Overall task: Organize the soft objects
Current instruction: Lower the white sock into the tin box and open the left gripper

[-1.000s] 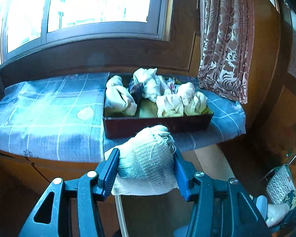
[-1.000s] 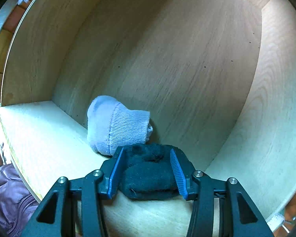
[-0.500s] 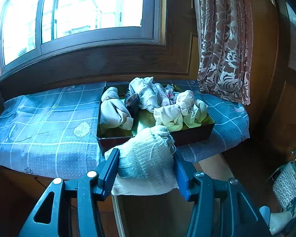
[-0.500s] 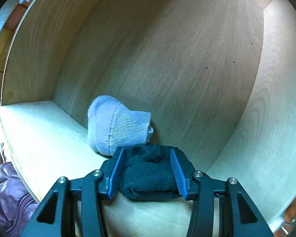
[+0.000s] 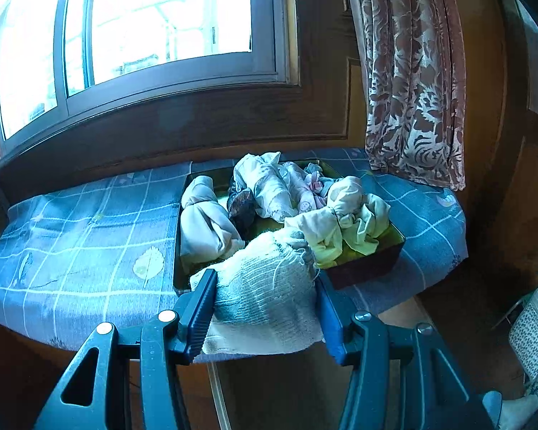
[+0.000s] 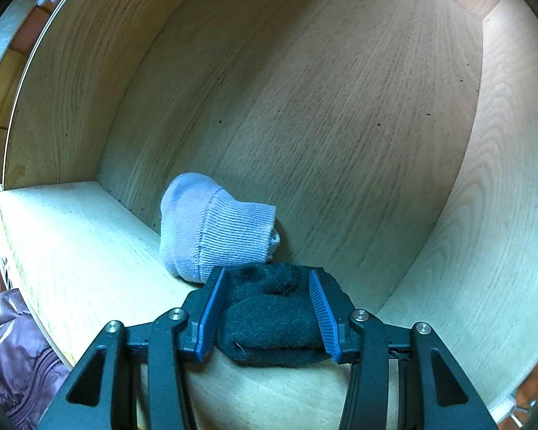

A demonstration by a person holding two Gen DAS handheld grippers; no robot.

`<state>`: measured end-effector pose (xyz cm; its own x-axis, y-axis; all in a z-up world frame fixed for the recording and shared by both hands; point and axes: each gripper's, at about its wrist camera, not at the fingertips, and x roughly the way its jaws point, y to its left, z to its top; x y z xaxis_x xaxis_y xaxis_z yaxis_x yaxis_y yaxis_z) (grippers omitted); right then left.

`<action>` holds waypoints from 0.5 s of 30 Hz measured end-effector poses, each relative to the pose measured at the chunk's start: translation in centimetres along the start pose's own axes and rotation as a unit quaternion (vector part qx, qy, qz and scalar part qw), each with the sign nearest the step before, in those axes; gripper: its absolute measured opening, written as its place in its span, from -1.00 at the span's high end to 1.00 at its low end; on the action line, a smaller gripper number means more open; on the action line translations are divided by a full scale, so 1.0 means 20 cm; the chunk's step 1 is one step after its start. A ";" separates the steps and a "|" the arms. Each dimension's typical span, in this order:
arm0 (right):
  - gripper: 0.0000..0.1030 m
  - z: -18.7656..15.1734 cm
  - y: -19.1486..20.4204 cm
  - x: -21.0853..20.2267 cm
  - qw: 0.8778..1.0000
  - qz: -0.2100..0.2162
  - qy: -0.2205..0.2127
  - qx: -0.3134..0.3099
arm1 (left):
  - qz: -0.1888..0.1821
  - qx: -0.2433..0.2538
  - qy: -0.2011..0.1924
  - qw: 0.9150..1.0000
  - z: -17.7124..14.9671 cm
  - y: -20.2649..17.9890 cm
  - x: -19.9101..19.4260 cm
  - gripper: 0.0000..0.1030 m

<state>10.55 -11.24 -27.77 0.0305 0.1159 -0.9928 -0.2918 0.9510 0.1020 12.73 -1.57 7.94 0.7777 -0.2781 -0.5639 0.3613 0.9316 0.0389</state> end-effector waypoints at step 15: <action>0.06 0.03 -0.01 0.02 1.000 0.005 0.008 -0.011 | 0.008 0.013 0.003 1.000 0.12 0.01 0.21 -0.03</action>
<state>11.16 -11.30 -28.23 0.0126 0.1217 -0.9925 -0.3124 0.9434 0.1117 17.41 -3.10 7.56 0.7807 -0.2620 -0.5674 0.3618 0.9297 0.0686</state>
